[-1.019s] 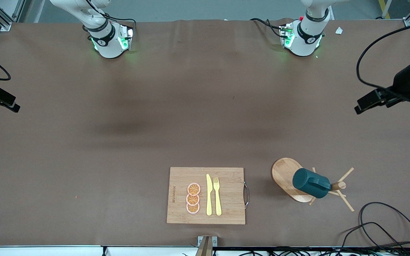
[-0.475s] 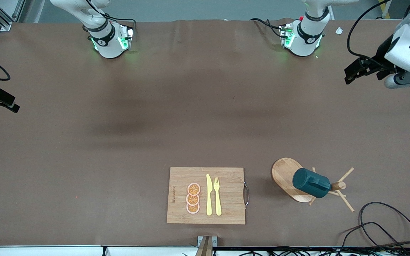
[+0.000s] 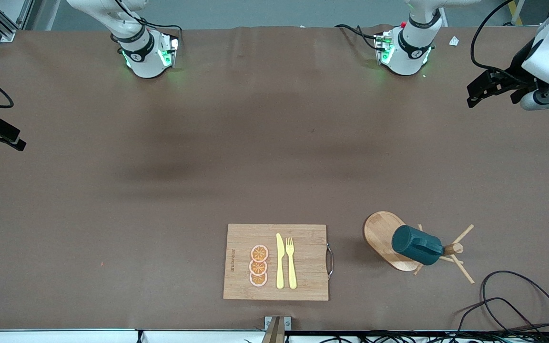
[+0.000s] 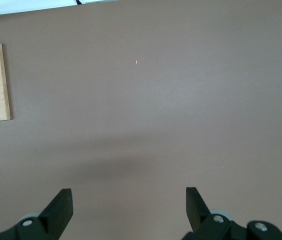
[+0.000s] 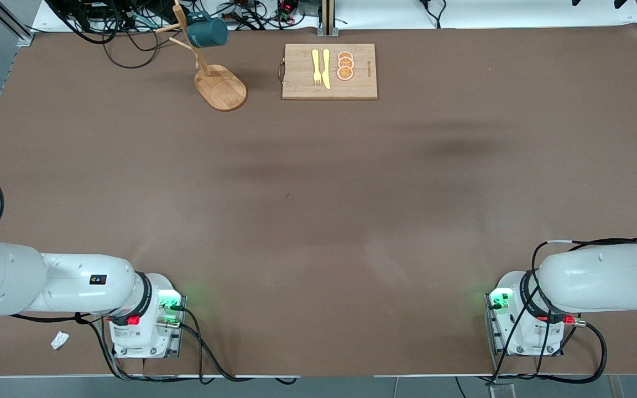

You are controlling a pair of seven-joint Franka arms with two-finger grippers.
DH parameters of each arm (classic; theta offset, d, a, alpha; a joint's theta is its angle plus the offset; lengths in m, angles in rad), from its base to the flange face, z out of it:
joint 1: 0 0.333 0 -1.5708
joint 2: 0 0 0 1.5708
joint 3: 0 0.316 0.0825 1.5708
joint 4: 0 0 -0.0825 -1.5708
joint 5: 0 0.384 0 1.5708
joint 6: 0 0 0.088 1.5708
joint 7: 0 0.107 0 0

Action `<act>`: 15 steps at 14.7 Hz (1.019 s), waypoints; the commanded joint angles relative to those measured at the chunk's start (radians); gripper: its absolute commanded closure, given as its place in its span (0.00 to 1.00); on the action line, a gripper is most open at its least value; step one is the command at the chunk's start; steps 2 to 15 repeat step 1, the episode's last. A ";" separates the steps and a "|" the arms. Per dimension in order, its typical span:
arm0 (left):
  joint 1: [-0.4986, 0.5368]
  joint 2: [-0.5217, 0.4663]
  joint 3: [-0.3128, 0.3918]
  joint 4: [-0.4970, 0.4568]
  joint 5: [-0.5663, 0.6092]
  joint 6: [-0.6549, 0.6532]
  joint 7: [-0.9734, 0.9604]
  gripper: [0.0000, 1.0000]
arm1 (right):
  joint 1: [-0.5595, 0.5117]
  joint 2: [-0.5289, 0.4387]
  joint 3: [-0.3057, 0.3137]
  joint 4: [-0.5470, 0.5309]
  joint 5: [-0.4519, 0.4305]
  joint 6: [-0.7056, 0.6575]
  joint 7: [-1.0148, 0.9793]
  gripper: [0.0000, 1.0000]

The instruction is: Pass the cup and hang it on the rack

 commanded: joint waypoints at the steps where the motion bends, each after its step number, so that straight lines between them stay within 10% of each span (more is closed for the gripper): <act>1: 0.003 0.010 0.000 0.030 0.009 0.002 0.019 0.00 | -0.017 -0.016 0.012 -0.008 -0.006 0.001 -0.009 0.00; 15: 0.003 0.010 0.000 0.030 0.009 0.002 0.019 0.00 | -0.017 -0.016 0.012 -0.008 -0.006 0.001 -0.009 0.00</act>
